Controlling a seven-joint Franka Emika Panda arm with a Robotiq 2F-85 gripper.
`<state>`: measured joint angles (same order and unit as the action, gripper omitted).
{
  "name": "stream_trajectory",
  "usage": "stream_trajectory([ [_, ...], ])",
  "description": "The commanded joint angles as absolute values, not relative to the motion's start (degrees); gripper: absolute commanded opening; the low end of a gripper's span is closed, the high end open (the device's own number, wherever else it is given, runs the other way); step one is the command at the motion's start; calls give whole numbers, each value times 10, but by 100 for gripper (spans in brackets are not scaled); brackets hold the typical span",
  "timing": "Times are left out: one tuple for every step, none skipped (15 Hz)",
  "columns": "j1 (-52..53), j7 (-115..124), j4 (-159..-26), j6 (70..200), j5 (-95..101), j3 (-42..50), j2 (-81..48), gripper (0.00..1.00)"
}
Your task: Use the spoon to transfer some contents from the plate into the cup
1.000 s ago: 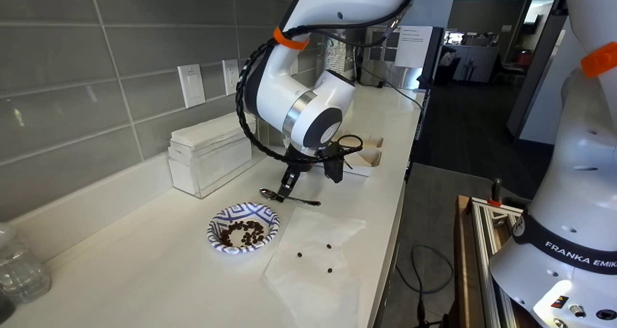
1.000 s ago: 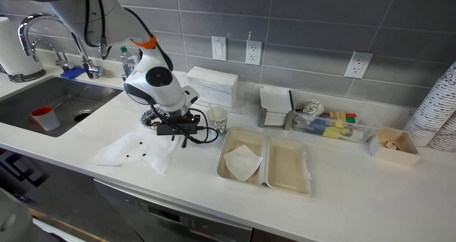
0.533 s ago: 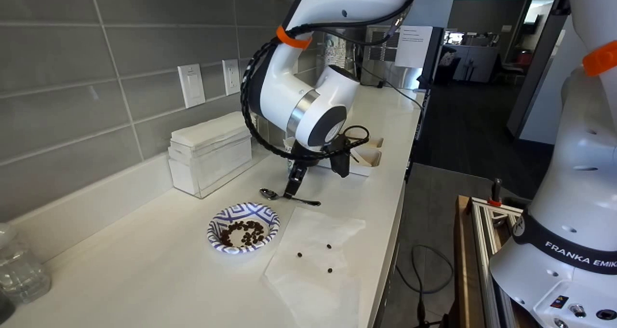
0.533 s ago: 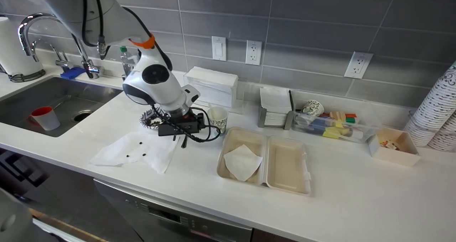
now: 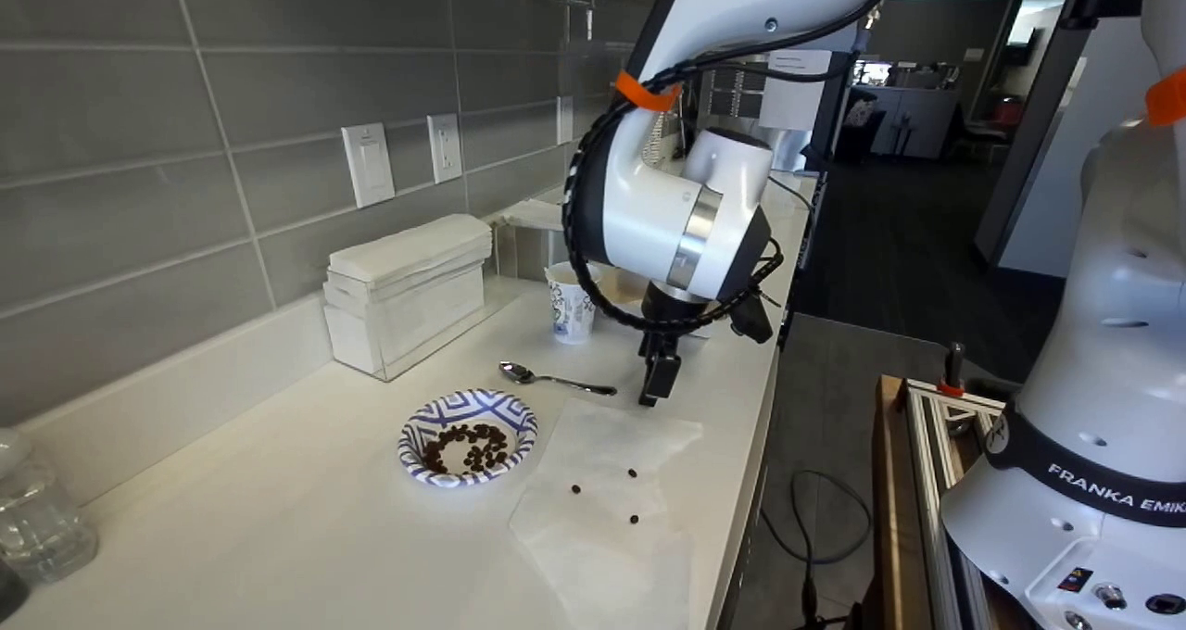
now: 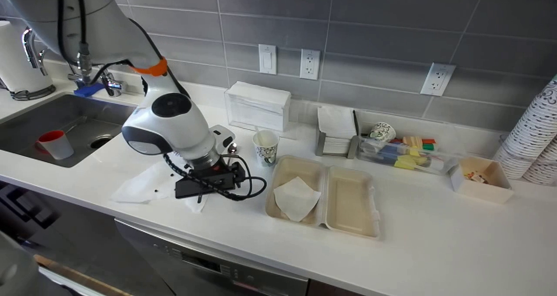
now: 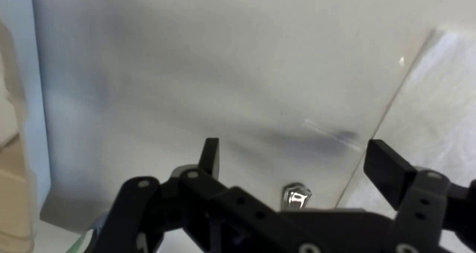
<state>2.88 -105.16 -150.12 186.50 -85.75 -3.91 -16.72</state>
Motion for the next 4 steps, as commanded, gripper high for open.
stream_trajectory([
  [29,-1045,-1513,1864,-850,-35,-159,100],
  [29,-1042,-1521,1863,-847,-31,-153,100],
  [29,-1041,-1524,1862,-845,-30,-149,100],
  [29,-1040,-1525,1862,-845,-30,-147,100],
])
